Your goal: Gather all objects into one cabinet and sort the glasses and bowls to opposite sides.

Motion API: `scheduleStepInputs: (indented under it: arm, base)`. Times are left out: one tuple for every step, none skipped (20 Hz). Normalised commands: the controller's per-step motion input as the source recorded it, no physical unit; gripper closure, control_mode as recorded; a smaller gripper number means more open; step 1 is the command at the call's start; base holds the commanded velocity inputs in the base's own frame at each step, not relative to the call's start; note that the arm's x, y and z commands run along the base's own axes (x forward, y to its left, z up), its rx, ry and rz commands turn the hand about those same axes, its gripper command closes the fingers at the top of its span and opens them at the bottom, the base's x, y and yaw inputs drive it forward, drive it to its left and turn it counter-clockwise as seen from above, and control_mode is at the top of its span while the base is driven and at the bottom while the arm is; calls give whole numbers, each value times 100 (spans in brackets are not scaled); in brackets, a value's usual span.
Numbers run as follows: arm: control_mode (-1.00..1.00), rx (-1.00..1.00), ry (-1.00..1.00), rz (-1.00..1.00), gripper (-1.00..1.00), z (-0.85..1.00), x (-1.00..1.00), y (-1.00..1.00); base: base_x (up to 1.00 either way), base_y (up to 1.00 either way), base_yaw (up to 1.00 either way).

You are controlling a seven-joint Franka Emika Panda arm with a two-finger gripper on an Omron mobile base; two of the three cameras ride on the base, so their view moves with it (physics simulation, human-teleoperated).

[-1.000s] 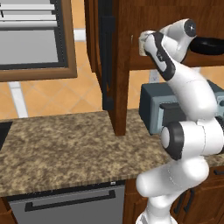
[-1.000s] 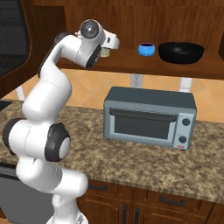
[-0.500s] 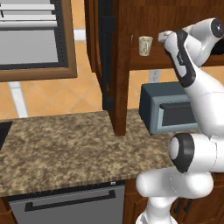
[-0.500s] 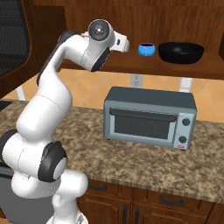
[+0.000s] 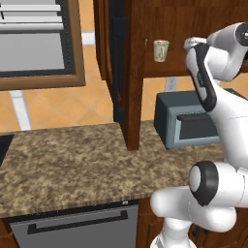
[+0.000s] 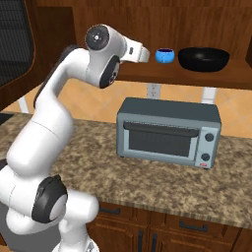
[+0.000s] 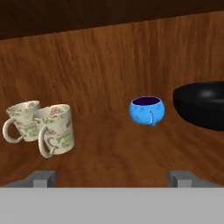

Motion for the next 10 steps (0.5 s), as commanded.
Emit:
scheduleStepInputs:
  arm:
    - [-100, -11, 0, -39, -100, -9, -4, -30]
    - [-100, -7, 0, -41, -100, -17, 0, -37]
    - [-100, -2, 0, -42, -100, -22, 0, -41]
    - [-100, 0, 0, -40, -100, -16, 0, -24]
    - [-100, 5, 0, -31, -100, -1, 0, 0]
    - [-100, 11, 2, -4, -100, -9, 0, 0]
    - [-100, 1, 0, 0, -100, -22, 0, -29]
    - [-100, 0, 0, -2, -100, -12, 0, -64]
    - [-100, 0, 0, -12, -100, -6, 0, -71]
    - [-100, 1, 0, -17, -100, 0, 0, -70]
  base:
    - [0, 0, 0]
    - [0, 0, 0]
    - [0, 0, 0]
    - [0, 0, 0]
    - [0, 0, 0]
    - [0, 0, 0]
    - [0, 0, 0]
    - [0, 0, 0]
    - [0, 0, 0]
    - [0, 0, 0]
